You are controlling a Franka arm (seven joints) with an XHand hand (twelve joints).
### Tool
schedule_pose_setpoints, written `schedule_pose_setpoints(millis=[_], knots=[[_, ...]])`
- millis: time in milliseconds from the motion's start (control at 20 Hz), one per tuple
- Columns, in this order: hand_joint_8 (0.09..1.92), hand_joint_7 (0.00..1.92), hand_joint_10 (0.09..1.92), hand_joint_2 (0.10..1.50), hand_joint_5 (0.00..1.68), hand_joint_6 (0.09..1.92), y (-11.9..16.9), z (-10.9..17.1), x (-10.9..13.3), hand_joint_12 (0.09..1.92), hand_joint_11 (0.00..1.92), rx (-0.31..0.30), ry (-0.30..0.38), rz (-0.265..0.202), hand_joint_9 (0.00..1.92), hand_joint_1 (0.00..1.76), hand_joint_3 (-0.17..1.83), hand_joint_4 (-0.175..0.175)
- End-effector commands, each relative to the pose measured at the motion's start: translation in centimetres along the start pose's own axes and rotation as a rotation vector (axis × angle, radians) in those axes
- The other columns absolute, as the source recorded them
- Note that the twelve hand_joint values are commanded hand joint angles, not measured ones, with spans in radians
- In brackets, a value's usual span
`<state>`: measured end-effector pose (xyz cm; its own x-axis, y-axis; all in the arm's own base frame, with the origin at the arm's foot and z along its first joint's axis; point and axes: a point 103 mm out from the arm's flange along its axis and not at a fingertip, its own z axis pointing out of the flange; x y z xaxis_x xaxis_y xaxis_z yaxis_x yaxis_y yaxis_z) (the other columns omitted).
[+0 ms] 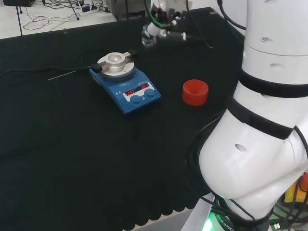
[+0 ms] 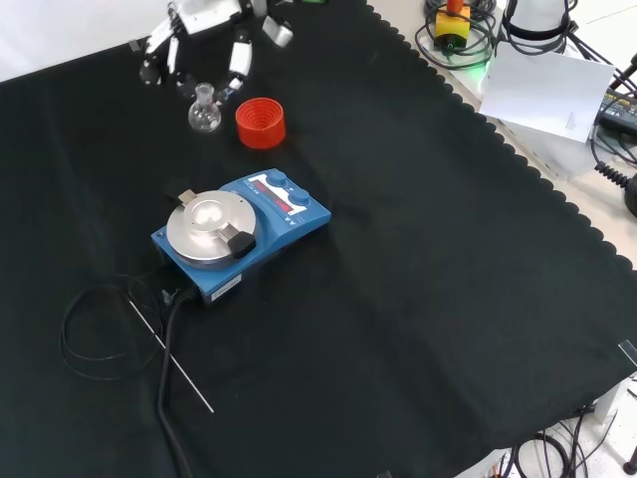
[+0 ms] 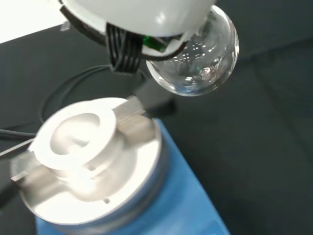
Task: Place the round-bottom flask on the heater.
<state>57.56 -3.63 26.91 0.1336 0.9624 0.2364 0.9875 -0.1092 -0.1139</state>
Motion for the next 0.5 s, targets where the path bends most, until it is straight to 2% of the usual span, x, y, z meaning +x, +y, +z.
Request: schedule_pose_setpoints(millis=[50, 500], knots=[[0.65, 0.33, 0.60, 0.61, 1.18, 0.92, 2.4, 1.4, 2.5, 1.32, 0.36, 0.070, 0.026, -0.014, 0.57, 1.17, 0.84, -0.112], [0.65, 0.33, 0.60, 0.61, 1.18, 0.93, 4.0, 3.5, 4.7, 1.32, 0.36, 0.109, 0.030, -0.043, 0.57, 1.17, 0.84, -0.115]])
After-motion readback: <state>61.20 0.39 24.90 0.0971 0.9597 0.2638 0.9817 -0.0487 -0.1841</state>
